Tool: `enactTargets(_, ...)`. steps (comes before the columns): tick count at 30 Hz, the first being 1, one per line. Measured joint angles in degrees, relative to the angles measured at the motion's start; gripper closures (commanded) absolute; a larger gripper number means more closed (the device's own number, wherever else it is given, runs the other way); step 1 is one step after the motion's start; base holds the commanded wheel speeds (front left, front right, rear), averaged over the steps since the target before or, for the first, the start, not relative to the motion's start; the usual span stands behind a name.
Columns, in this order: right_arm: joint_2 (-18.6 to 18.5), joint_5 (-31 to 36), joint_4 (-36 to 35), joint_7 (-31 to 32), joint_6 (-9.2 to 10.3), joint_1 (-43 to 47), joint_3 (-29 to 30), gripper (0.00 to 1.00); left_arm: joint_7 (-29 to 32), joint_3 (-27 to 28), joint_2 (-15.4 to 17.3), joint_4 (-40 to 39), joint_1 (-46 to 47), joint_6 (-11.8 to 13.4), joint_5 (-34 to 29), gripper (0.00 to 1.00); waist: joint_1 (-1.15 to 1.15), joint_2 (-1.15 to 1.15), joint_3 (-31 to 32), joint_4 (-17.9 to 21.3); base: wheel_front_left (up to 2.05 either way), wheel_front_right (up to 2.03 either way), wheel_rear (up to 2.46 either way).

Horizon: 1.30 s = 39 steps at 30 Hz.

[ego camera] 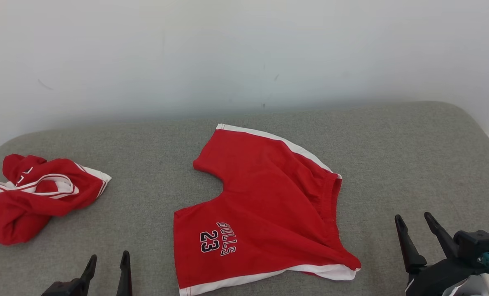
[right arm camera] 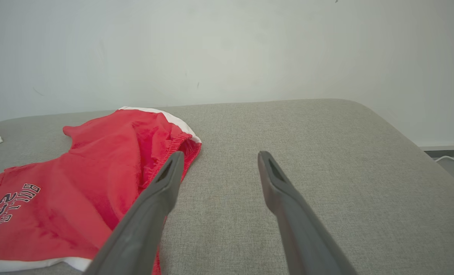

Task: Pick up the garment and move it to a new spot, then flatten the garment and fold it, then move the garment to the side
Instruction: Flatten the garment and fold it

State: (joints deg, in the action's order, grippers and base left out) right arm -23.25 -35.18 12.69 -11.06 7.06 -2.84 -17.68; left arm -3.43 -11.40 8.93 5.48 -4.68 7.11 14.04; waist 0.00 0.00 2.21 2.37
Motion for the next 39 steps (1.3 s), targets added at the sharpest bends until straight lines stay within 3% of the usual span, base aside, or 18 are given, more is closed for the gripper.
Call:
enactTargets(8,0.12,0.08,0.15,1.25,-0.03,-0.14,-1.24,0.0,1.71,-0.54,0.01,0.08,0.37,-0.38,0.12,0.0,0.0,0.0,0.2,-0.1,0.0,0.0,0.0)
enactTargets(17,0.79,-0.11,1.49,4.72,-1.33,-0.22,-3.35,0.0,5.44,-3.56,-0.69,3.46,0.64,-5.14,2.41,0.0,0.0,0.0,0.11,-0.58,0.0,0.0,0.0)
enactTargets(28,1.47,-2.2,3.5,12.15,-5.08,-0.86,-8.11,0.0,9.64,-7.1,-1.93,9.25,2.48,-10.7,5.78,0.0,0.0,0.0,-1.0,-0.83,0.0,0.0,0.0)
enactTargets(39,2.82,-1.47,7.9,17.19,-6.2,-5.04,-11.48,0.0,11.71,-7.97,-3.48,17.02,7.62,-11.8,7.94,0.0,0.0,0.0,-2.8,-0.68,0.0,0.0,0.0)
